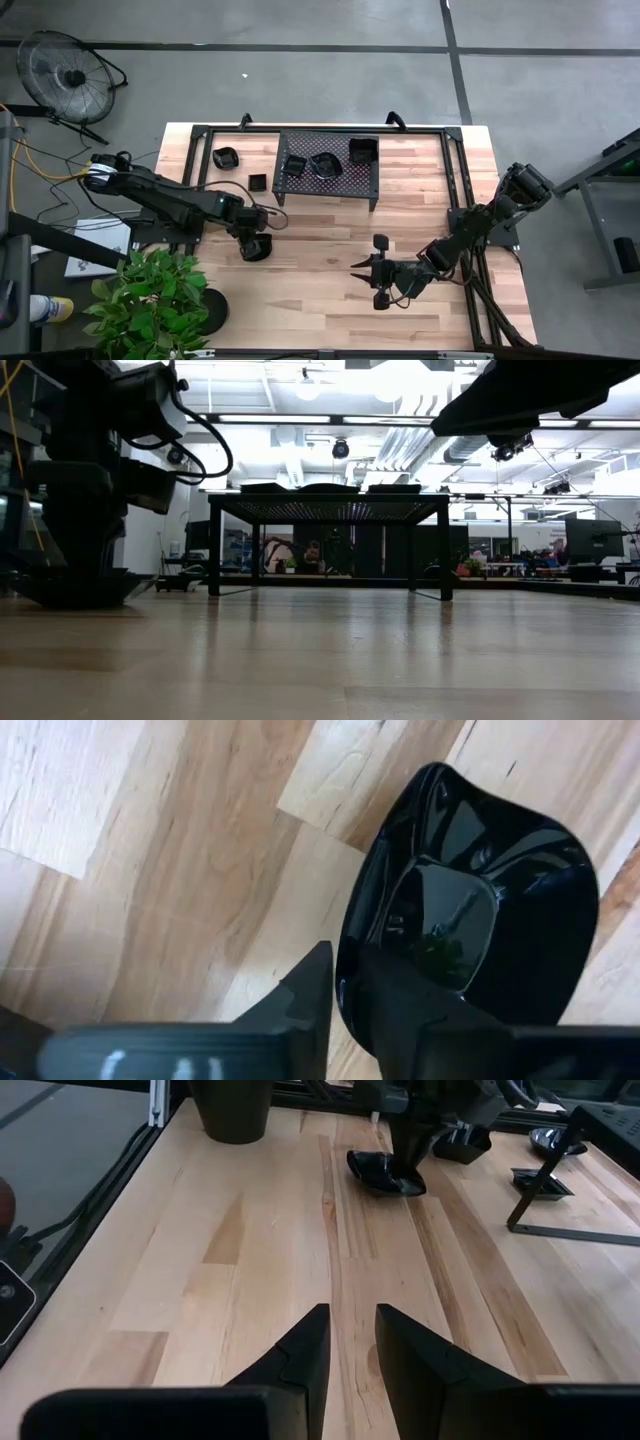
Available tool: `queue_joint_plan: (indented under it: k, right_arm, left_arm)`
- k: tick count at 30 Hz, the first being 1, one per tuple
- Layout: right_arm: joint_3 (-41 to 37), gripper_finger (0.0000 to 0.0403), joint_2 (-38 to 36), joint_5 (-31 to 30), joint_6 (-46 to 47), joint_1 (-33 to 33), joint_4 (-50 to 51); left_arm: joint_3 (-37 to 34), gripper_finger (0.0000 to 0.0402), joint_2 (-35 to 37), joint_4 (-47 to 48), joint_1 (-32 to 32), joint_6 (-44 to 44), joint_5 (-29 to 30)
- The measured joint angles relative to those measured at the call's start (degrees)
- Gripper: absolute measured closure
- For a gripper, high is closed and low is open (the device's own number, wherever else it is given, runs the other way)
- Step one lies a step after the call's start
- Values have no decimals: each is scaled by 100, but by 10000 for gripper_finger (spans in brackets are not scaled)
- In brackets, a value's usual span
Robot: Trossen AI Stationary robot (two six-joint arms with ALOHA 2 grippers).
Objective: Pick & Place Mini shaped plates
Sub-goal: Stack the leaf-shaped plate on the leaf-shaped plates on the shelf
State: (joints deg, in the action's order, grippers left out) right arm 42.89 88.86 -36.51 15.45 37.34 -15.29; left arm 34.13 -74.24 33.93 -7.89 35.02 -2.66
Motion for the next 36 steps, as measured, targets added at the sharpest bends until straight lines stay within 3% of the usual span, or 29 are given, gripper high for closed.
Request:
queue_joint_plan:
  k: [5, 14, 22, 28, 36]
  right_arm:
    - [0, 324, 0, -2, 10, 0, 0]
    - [0, 324, 0, -32, 89, 0, 0]
    - [0, 324, 0, -154, 551, -22, 0]
    - [0, 324, 1, -372, 790, -22, -2]
    - [0, 324, 117, -834, 1175, -17, -232]
  left_arm:
    - [2, 395, 15, -20, 1, -143, -4]
    - [23, 400, 20, -70, -1, -357, -28]
    - [654, 401, 17, -82, -200, -832, 260]
    - [1245, 401, 17, 95, -663, -1141, 1204]
    - [1775, 401, 17, 195, -1264, -1529, 3320]
